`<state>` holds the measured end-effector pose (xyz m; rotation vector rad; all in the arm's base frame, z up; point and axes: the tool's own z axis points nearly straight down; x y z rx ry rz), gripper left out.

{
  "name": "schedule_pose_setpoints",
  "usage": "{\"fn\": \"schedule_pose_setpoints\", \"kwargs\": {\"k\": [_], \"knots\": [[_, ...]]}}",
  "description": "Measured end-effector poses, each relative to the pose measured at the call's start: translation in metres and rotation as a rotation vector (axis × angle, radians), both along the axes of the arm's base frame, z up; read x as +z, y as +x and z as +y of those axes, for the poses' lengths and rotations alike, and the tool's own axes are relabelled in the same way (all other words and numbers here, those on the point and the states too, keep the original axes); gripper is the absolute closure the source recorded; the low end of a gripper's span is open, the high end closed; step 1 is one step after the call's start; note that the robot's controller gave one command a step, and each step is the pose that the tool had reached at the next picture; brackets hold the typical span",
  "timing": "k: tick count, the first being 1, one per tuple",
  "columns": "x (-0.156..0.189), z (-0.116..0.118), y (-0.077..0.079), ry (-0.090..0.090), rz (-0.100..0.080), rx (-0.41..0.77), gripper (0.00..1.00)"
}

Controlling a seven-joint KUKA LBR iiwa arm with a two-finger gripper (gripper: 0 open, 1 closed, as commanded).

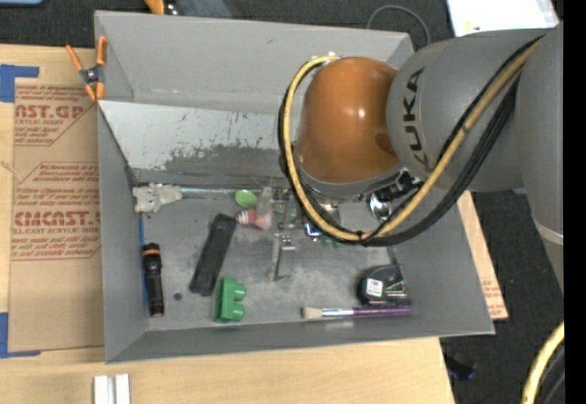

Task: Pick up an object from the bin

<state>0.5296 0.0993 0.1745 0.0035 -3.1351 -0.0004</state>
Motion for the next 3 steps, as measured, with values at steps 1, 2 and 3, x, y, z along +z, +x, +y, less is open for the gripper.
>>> {"fn": "schedule_pose_setpoints", "kwargs": {"k": [1,2,3], "knots": [[0.005,-0.001,0.002,0.001,-0.008,-0.002,0.00],[-0.074,-0.021,0.039,0.003,-0.014,-0.029,0.00],[-0.098,0.056,0.042,0.003,-0.016,0.166,0.00]]}}
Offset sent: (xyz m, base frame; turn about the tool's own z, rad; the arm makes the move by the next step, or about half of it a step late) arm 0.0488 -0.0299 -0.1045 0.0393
